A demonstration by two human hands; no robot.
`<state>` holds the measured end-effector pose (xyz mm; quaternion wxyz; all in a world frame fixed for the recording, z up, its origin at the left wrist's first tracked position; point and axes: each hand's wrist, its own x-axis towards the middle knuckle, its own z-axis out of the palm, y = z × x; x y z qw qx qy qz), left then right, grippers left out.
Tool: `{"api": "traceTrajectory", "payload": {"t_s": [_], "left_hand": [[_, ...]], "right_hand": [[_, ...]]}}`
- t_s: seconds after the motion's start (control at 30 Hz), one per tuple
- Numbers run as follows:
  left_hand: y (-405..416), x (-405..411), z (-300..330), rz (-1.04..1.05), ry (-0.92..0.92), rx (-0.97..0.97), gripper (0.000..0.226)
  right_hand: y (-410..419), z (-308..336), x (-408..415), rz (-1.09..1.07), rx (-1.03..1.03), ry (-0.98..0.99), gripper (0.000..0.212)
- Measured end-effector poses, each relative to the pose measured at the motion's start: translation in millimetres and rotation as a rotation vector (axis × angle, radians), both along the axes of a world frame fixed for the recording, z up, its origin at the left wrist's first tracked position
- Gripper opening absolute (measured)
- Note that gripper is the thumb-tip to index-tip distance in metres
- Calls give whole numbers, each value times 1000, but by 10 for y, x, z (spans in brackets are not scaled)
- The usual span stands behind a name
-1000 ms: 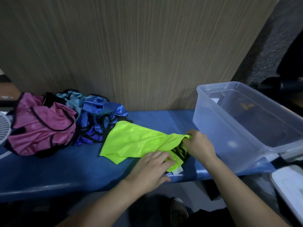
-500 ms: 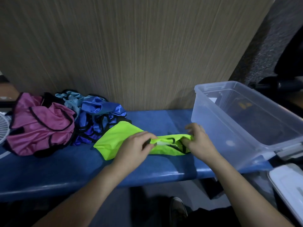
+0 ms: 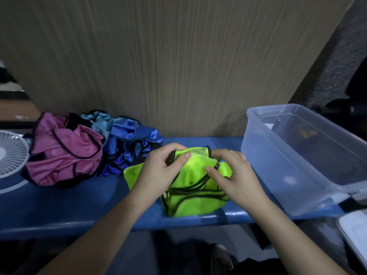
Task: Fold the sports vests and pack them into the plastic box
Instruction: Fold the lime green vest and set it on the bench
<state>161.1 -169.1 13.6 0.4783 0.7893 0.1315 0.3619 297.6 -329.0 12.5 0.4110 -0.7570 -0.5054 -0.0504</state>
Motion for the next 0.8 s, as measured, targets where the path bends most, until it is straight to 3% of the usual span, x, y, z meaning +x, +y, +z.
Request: {"api": "traceTrajectory", "payload": {"t_s": [0.07, 0.23, 0.3, 0.37, 0.43, 0.6, 0.7, 0.8], "left_hand": [[-4, -32, 31, 4, -1, -11, 18], [-37, -102, 103, -33, -7, -78, 21], [-50, -133, 171, -41, -38, -132, 23], [-52, -170, 244, -53, -58, -168, 18], [-54, -204, 296, -72, -69, -192, 14], [-107, -216, 356, -126, -40, -223, 12], [-155, -229, 393, -160, 1, -193, 10], [-199, -265, 447, -173, 11, -179, 8]], "right_hand": [[-2, 15, -16, 31, -2, 142, 20], [17, 88, -64, 151, -92, 254, 18], [9, 75, -65, 162, -201, 322, 30], [6, 45, -76, 173, -301, 335, 57], [14, 38, -118, 185, -288, 342, 66], [84, 149, -285, 108, 95, 427, 18], [100, 220, -341, 24, 201, 406, 10], [82, 332, -394, 67, 232, 543, 8]]}}
